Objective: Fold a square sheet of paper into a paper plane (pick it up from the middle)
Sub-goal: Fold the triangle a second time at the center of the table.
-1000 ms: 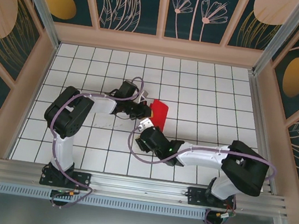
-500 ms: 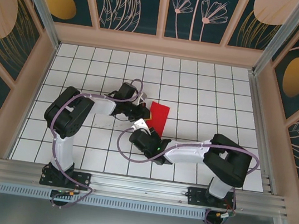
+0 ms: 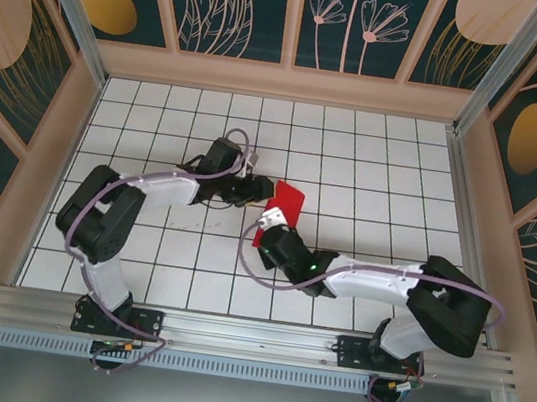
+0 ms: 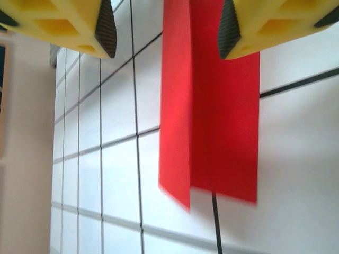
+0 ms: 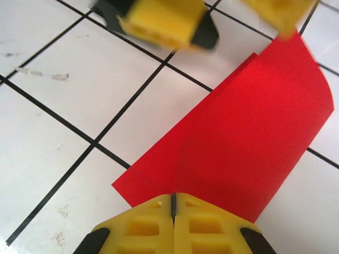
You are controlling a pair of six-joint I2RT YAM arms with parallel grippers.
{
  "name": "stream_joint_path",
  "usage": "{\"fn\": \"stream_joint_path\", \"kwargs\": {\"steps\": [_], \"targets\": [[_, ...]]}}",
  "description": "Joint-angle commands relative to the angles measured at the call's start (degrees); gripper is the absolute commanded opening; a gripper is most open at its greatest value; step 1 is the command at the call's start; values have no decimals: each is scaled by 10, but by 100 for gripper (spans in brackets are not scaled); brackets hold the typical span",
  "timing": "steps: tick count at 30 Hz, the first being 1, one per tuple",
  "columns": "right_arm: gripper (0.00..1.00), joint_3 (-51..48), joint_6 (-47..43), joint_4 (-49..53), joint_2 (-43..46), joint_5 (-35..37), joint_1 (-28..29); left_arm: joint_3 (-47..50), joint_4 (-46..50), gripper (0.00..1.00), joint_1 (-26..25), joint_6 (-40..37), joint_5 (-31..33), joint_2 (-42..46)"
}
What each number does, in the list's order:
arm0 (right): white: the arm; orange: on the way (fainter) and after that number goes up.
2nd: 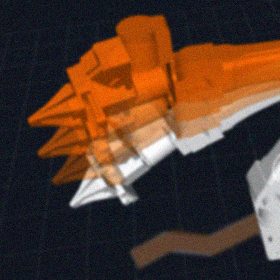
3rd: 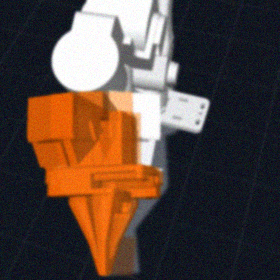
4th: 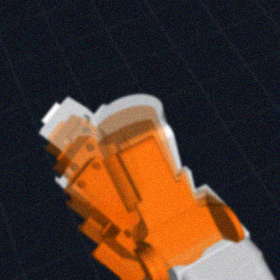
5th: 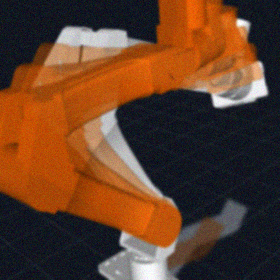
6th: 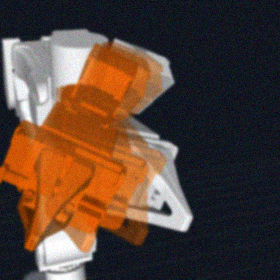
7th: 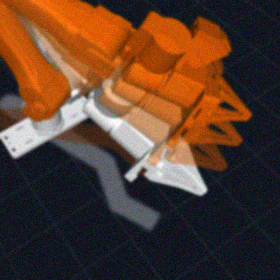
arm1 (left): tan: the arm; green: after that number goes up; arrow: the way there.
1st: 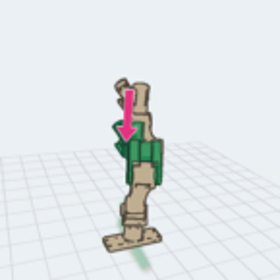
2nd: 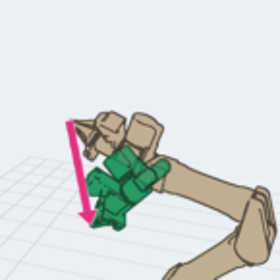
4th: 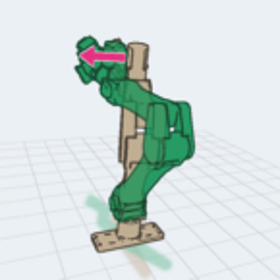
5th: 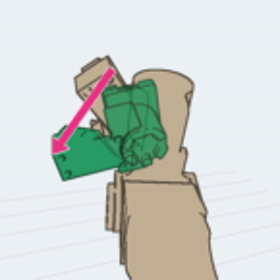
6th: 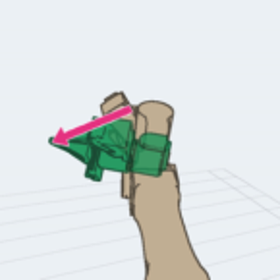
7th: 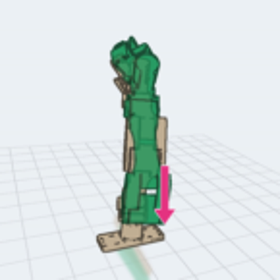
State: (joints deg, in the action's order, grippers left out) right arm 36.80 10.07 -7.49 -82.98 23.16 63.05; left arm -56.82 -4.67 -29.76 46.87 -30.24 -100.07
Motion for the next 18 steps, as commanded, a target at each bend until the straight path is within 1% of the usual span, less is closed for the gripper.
{"fn": "stream_joint_path", "kwargs": {"steps": [1,2,4,6,9,11,15,18], "targets": [[1,-40,28,-65,51,-154,-55,43,18,58,-2,27,114,58],[1,-53,34,-80,66,-188,-76,59,11,58,-3,40,130,73],[0,-75,44,-109,90,-277,-122,92,-22,55,-10,53,137,100],[0,-93,56,-135,107,-358,-170,118,-54,50,-22,64,128,117],[0,-107,60,-140,119,-410,-215,129,-70,41,-39,67,104,113],[0,-111,61,-138,120,-432,-240,128,-69,34,-50,63,92,101],[0,-119,73,-152,109,-472,-274,129,-85,27,-65,59,59,79],[1,-115,78,-145,95,-483,-291,118,-78,23,-79,53,55,58]]}}
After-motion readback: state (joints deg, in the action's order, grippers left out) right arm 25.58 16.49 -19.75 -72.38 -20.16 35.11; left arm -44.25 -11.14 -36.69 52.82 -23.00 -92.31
